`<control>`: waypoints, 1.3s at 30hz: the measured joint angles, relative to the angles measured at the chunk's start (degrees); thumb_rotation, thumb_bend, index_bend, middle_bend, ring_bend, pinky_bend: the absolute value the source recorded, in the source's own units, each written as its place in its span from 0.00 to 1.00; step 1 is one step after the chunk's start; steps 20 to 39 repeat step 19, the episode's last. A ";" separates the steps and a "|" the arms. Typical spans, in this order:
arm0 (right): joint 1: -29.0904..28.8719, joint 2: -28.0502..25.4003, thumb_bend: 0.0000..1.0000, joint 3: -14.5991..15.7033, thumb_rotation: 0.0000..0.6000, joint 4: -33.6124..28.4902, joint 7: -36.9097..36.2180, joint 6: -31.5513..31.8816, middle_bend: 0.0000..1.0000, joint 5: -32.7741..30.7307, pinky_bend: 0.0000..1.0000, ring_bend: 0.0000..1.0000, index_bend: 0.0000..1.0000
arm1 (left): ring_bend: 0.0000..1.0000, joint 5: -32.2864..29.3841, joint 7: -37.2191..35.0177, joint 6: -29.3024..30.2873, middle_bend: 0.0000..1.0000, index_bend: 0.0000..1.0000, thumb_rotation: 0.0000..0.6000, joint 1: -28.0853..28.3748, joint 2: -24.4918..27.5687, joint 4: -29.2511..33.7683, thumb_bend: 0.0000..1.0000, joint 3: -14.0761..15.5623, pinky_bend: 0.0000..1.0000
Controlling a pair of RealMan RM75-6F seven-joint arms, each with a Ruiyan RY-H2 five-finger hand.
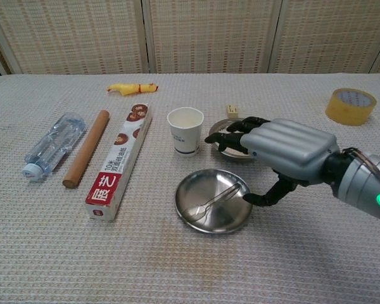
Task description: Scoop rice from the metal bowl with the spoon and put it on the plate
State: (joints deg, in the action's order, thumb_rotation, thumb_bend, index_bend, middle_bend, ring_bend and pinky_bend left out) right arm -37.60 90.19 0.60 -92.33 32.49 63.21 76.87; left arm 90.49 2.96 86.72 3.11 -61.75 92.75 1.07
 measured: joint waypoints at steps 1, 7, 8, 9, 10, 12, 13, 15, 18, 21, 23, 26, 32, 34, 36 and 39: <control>0.84 -1.09 0.19 0.23 0.84 -1.08 -0.09 1.59 0.11 0.57 0.00 0.00 0.00 | 0.04 -0.03 -0.10 0.08 0.00 0.00 1.00 -0.03 0.01 -0.03 0.47 -0.04 0.16; 10.36 -7.98 0.19 3.44 0.82 -5.61 0.18 17.88 0.03 5.47 0.00 0.00 0.00 | 0.03 1.51 -0.58 1.09 0.00 0.00 1.00 -0.09 -0.25 -0.91 0.47 0.04 0.15; 13.24 -9.07 0.19 4.26 0.82 -5.88 -0.14 21.73 0.01 6.09 0.00 0.00 0.00 | 0.02 1.94 -0.65 1.34 0.00 0.00 1.00 -0.10 -0.37 -1.07 0.47 0.09 0.14; 15.59 -9.78 0.19 4.83 0.82 -5.92 -0.63 24.56 0.00 6.36 0.00 0.00 0.00 | 0.01 2.44 -0.69 1.75 0.00 0.00 1.00 -0.13 -0.58 -1.28 0.47 0.13 0.14; 18.02 -10.42 0.19 5.33 0.82 -5.79 -1.37 27.29 0.00 6.51 0.00 0.00 0.00 | 0.01 2.60 -0.57 2.16 0.00 0.00 1.00 -0.23 -0.78 -1.41 0.47 0.10 0.15; 23.50 -11.83 0.19 6.31 0.81 -4.78 -3.88 32.63 0.00 6.56 0.00 0.00 0.00 | 0.00 2.17 -0.15 2.39 0.00 0.00 1.00 -0.45 -0.90 -1.28 0.47 -0.03 0.17; 25.54 -12.51 0.19 6.66 0.81 -4.01 -5.10 34.17 0.00 6.50 0.00 0.00 0.00 | 0.00 1.75 0.01 2.41 0.00 0.00 1.00 -0.56 -0.88 -1.02 0.47 -0.09 0.18; 28.77 -14.00 0.19 6.97 0.81 -1.91 -7.85 36.34 0.00 6.31 0.00 0.00 0.00 | 0.00 0.60 0.05 2.22 0.00 0.00 1.00 -0.74 -0.64 -0.14 0.47 -0.26 0.19; 30.57 -15.78 0.19 6.33 0.81 -0.49 -10.23 37.85 0.00 6.76 0.00 0.00 0.00 | 0.00 -0.71 0.60 1.84 0.00 0.00 1.00 -0.84 -0.20 1.24 0.46 -0.62 0.18; 30.81 -16.03 0.19 6.02 0.81 -0.51 -10.71 38.04 0.00 7.10 0.00 0.00 0.00 | 0.00 -0.73 0.92 1.74 0.00 0.00 1.00 -0.81 -0.13 1.47 0.46 -0.66 0.18; 30.81 -16.03 0.19 6.02 0.81 -0.51 -10.71 38.04 0.00 7.10 0.00 0.00 0.00 | 0.00 -0.73 0.92 1.74 0.00 0.00 1.00 -0.81 -0.13 1.47 0.46 -0.66 0.18; 30.81 -16.03 0.19 6.02 0.81 -0.51 -10.71 38.04 0.00 7.10 0.00 0.00 0.00 | 0.00 -0.73 0.92 1.74 0.00 0.00 1.00 -0.81 -0.13 1.47 0.46 -0.66 0.18; 30.81 -16.03 0.19 6.02 0.81 -0.51 -10.71 38.04 0.00 7.10 0.00 0.00 0.00 | 0.00 -0.73 0.92 1.74 0.00 0.00 1.00 -0.81 -0.13 1.47 0.46 -0.66 0.18; 30.81 -16.03 0.19 6.02 0.81 -0.51 -10.71 38.04 0.00 7.10 0.00 0.00 0.00 | 0.00 -0.73 0.92 1.74 0.00 0.00 1.00 -0.81 -0.13 1.47 0.46 -0.66 0.18; 30.81 -16.03 0.19 6.02 0.81 -0.51 -10.71 38.04 0.00 7.10 0.00 0.00 0.00 | 0.00 -0.73 0.92 1.74 0.00 0.00 1.00 -0.81 -0.13 1.47 0.46 -0.66 0.18; 30.81 -16.03 0.19 6.02 0.81 -0.51 -10.71 38.04 0.00 7.10 0.00 0.00 0.00 | 0.00 -0.73 0.92 1.74 0.00 0.00 1.00 -0.81 -0.13 1.47 0.46 -0.66 0.18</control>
